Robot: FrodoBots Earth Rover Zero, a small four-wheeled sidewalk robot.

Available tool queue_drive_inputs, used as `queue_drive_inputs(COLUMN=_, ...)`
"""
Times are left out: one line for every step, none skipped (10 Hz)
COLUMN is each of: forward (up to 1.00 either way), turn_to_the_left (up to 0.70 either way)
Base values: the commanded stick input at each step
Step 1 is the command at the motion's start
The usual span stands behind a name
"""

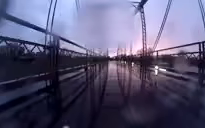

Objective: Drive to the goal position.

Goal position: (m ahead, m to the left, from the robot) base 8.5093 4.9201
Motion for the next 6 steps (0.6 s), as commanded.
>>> queue_drive_inputs(forward=0.70, turn_to_the_left=0.00)
queue_drive_inputs(forward=0.70, turn_to_the_left=0.00)
queue_drive_inputs(forward=0.70, turn_to_the_left=0.00)
queue_drive_inputs(forward=0.70, turn_to_the_left=0.00)
queue_drive_inputs(forward=0.70, turn_to_the_left=0.00)
queue_drive_inputs(forward=0.70, turn_to_the_left=0.00)
